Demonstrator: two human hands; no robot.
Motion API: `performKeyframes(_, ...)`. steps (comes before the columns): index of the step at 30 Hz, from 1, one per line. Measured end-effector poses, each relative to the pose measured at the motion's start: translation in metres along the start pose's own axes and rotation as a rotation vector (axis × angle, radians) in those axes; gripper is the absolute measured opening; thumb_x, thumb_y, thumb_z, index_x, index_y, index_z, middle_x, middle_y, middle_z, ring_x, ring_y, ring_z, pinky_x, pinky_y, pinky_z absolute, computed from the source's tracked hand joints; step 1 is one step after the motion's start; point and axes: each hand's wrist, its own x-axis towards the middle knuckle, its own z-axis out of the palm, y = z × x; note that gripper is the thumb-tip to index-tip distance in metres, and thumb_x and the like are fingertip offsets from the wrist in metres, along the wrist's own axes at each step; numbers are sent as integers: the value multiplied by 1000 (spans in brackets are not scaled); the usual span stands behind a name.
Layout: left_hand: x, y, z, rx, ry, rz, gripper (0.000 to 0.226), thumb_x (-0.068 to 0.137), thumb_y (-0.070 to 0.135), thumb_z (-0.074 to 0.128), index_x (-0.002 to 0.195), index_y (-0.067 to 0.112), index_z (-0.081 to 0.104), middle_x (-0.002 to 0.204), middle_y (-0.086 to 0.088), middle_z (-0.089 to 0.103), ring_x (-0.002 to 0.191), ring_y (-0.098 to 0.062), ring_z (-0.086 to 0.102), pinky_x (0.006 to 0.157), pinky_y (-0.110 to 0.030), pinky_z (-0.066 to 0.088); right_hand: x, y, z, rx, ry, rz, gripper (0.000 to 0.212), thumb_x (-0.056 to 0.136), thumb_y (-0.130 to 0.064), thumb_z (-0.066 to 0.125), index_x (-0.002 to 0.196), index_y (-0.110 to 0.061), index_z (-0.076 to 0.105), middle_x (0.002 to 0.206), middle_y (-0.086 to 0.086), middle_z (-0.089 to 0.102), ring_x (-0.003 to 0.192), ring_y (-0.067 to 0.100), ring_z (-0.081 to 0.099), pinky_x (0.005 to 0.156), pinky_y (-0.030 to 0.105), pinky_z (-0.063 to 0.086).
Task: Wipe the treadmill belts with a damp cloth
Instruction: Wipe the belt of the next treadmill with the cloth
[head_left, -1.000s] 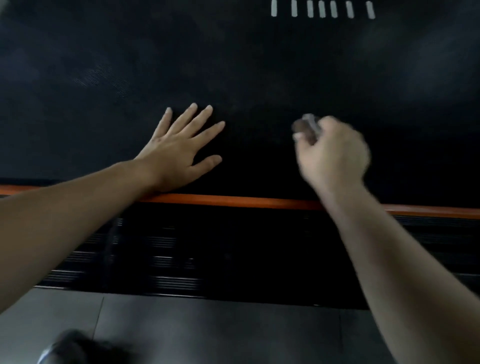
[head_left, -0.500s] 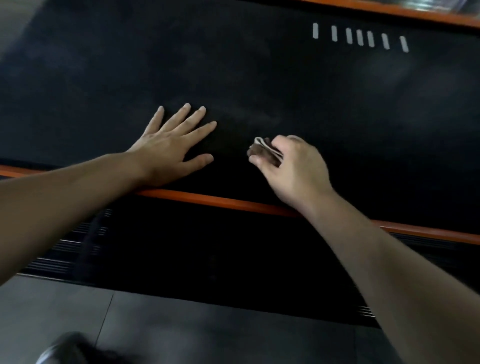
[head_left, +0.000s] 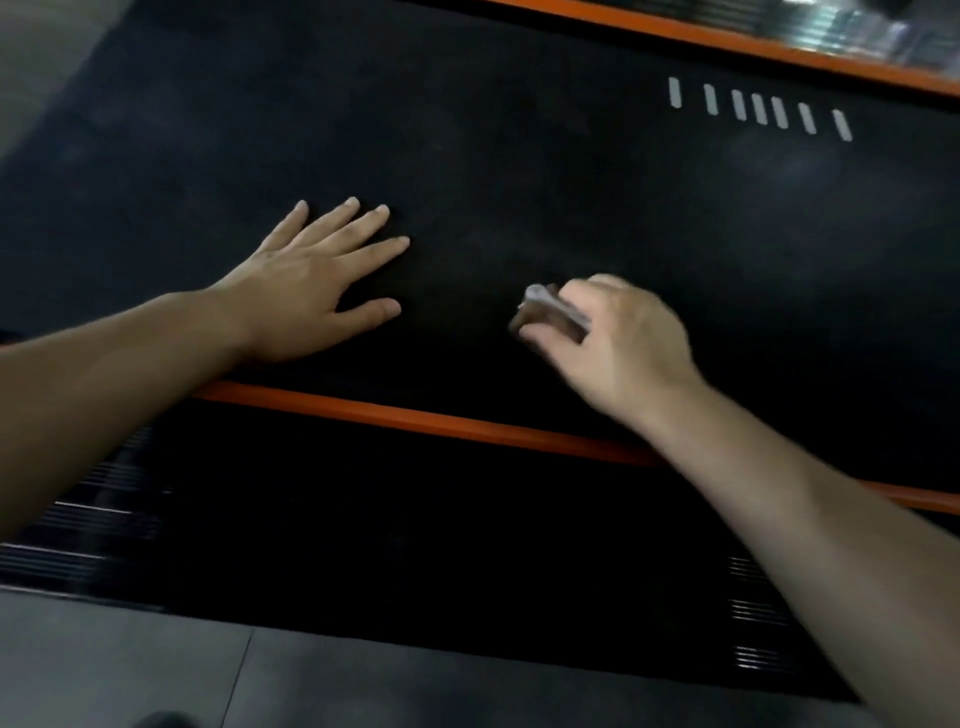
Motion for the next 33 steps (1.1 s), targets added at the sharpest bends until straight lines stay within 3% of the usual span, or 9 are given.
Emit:
performKeyframes(4, -14, -22, 0, -76, 30, -21, 90, 88, 84, 15, 164, 37, 15, 173, 7, -1, 158, -9, -12, 129, -44, -7, 28, 4, -3, -108, 121, 289, 34, 93, -55, 61, 81, -25, 49, 87, 1, 58, 88, 31, 63, 64, 32, 35)
performKeyframes(7, -15, -28, -3, -94, 29, -34, 87, 88, 78, 22, 164, 36, 18, 173, 7, 1, 158, -9, -10, 129, -45, -8, 15, -47, 14, -35, 96, 120, 35, 90, -58, 62, 80, -26, 53, 87, 3, 62, 84, 30, 64, 62, 34, 40)
performKeyframes(11, -19, -32, -3, -112, 44, -49, 82, 91, 73, 28, 164, 35, 18, 174, 7, 1, 158, -9, -10, 128, -43, -9, 6, -70, 18, 33, -76, -107, 35, 86, -57, 68, 76, -27, 52, 78, -11, 47, 78, 24, 61, 59, 31, 36)
performKeyframes(17, -28, -41, -1, -133, 46, -152, 79, 94, 71, 29, 164, 35, 17, 174, 7, 0, 158, -11, -12, 128, -46, -12, 88, -36, 25, -88, 154, 309, 35, 92, -55, 61, 90, -20, 61, 92, 3, 65, 89, 29, 64, 65, 34, 40)
performKeyframes(19, -28, -41, 0, -128, 48, -154, 76, 97, 68, 30, 164, 35, 17, 174, 6, -1, 158, -12, -12, 127, -48, -12, 89, -61, 34, -58, 151, 216, 37, 92, -57, 60, 91, -20, 63, 94, 4, 66, 89, 29, 64, 66, 34, 38)
performKeyframes(23, -28, -39, 1, -122, 59, -152, 73, 100, 64, 30, 165, 34, 15, 174, 5, -3, 158, -13, -14, 127, -49, -12, 55, -104, 45, 76, -32, -179, 39, 88, -57, 66, 74, -28, 45, 79, -10, 46, 69, 14, 47, 58, 30, 31)
performKeyframes(25, -28, -39, 1, -122, 59, -153, 72, 101, 63, 30, 165, 33, 15, 174, 5, -3, 158, -13, -14, 127, -49, -12, 73, -86, 41, 2, 10, -146, 37, 89, -56, 66, 76, -27, 47, 82, -6, 50, 74, 20, 54, 61, 31, 33)
performKeyframes(29, -32, -42, 1, -117, 69, -170, 75, 100, 66, 27, 165, 30, 14, 174, 5, -3, 158, -13, -13, 128, -47, -12, 142, -55, 36, -52, 85, 200, 34, 94, -55, 60, 88, -21, 59, 90, -2, 62, 88, 25, 65, 64, 33, 39)
performKeyframes(33, -31, -43, 7, -88, 90, -173, 76, 100, 68, 19, 165, 29, 13, 174, 3, -5, 158, -15, -15, 127, -48, -12, 116, -87, 46, 28, 33, -55, 37, 91, -58, 59, 80, -24, 52, 85, -3, 53, 80, 25, 61, 62, 31, 34)
